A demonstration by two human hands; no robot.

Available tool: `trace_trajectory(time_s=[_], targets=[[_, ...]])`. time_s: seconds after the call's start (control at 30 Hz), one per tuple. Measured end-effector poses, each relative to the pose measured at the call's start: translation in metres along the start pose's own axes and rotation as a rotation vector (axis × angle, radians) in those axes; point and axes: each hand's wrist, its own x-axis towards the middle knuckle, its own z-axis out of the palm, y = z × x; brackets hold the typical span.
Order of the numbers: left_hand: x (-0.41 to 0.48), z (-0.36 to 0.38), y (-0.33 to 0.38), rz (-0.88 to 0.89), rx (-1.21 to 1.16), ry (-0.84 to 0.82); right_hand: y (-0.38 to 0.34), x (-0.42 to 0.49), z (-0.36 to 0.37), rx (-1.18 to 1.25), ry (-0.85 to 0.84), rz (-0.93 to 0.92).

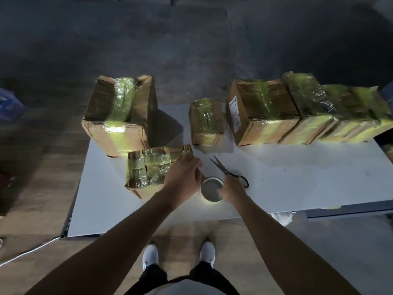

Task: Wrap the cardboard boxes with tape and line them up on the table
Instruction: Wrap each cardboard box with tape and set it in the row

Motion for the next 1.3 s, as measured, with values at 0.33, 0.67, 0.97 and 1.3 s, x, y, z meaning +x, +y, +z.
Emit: trace_trajectory(time_s=[0.33,0.67,0.97,1.3], targets=[[0.024,-0.035,0.002,-0.807,-0.952,-0.043,-0.020,-0.008,-0.072,0.616,0.346,-0.264],[0.027,-0.088,-0.019,-0.879,-1.062,-0.074,-0.073,-0.027,-0.086,0.292,0.421,-0.736],[0.017,-0.100,-0.042,-0.818,-0.913,0.010,-0.112,-0.038,-0.087,-0.006,0.532,-1.043],[0.005,-0.106,-0.046,-0.773,-0.858,0.122,-0.140,-0.039,-0.083,-0.124,0.536,-1.130]])
